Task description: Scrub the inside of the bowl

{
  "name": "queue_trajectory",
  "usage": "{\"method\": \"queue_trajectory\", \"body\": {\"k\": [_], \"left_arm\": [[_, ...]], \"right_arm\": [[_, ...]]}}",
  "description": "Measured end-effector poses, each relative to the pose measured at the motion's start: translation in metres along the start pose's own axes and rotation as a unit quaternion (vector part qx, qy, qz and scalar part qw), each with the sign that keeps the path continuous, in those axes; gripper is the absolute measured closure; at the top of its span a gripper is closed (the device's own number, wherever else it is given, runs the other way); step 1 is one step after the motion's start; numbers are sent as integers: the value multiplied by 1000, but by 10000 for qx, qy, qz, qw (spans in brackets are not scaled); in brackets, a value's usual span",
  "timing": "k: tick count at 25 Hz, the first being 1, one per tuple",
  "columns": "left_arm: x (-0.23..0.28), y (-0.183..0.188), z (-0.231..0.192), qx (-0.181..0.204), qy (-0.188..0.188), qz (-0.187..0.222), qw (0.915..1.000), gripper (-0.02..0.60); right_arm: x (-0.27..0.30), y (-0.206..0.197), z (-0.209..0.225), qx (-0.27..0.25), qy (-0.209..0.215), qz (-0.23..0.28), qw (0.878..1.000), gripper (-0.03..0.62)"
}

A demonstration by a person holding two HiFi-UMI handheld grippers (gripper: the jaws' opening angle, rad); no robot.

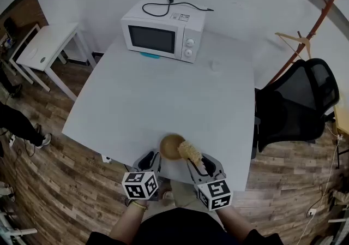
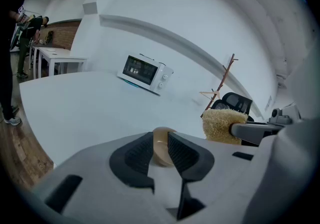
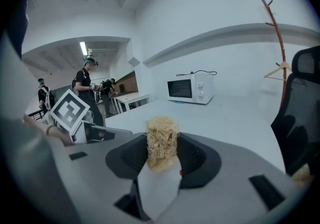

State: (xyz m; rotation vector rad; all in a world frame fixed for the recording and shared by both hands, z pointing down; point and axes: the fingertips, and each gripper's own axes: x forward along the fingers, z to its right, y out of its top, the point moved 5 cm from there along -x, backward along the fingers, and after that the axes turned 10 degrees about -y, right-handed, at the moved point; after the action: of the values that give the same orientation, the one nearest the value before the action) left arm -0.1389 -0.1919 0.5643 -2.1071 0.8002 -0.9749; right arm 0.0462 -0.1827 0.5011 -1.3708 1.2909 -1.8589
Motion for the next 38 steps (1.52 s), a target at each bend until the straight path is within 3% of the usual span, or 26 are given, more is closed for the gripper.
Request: {"method": "queue_trajectory", "body": {"k": [18, 38], "left_arm": [[-73, -4, 30, 521, -213, 312, 9979, 563], [-75, 1, 40, 734, -364, 336, 9961, 563]], "right_arm": [[-49, -19, -35, 283, 133, 349, 9989, 428], [-52, -8, -40, 403, 216, 534, 9975, 428]]}}
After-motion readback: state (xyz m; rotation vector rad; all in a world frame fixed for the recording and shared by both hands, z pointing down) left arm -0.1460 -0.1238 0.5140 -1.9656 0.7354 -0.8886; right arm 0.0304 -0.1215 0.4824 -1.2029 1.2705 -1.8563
